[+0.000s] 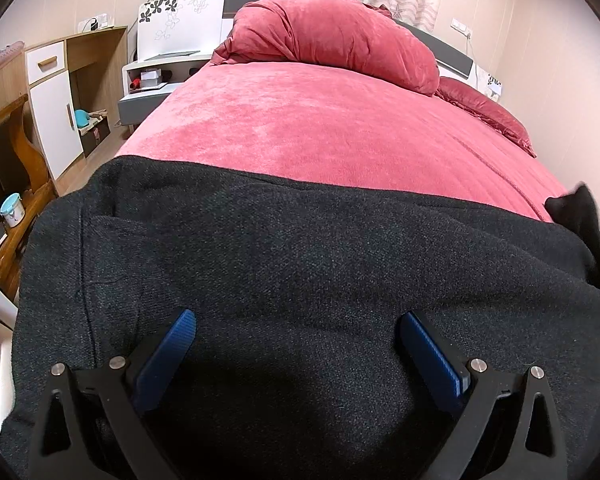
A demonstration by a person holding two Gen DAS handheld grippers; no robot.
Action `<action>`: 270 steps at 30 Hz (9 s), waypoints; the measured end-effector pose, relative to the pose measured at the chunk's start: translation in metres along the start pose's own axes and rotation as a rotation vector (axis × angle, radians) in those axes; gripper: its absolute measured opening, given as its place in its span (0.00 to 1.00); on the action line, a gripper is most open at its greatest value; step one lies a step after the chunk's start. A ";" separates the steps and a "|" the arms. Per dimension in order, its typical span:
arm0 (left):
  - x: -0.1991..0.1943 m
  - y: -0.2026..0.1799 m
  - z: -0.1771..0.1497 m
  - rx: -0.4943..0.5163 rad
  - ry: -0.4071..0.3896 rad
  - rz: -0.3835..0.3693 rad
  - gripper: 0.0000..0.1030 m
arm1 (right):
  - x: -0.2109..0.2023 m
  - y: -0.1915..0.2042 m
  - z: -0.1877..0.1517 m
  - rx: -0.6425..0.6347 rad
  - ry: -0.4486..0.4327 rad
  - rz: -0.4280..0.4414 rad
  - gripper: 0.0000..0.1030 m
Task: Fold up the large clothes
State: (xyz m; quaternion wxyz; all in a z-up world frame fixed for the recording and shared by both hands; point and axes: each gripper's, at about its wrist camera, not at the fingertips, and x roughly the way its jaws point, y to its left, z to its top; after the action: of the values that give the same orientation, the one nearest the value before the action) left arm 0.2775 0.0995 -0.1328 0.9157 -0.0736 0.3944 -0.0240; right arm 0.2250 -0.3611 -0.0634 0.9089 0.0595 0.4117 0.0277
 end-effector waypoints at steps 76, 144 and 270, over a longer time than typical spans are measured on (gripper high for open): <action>-0.170 0.059 -0.092 -0.025 0.092 0.089 0.99 | -0.216 -0.172 -0.253 0.724 -0.066 -0.115 0.36; -0.237 0.132 -0.182 -0.566 0.275 -0.137 0.72 | -0.253 -0.182 -0.369 1.167 -0.282 0.072 0.27; -0.203 0.152 -0.015 -0.457 0.146 -0.465 0.12 | -0.051 0.103 -0.161 0.239 0.074 -0.066 0.36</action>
State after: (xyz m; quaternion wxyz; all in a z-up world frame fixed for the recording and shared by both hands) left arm 0.1245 0.2681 -0.0207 0.8148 -0.3632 0.4268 -0.1486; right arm 0.0699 -0.2505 -0.1169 0.8800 0.1526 0.4470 -0.0495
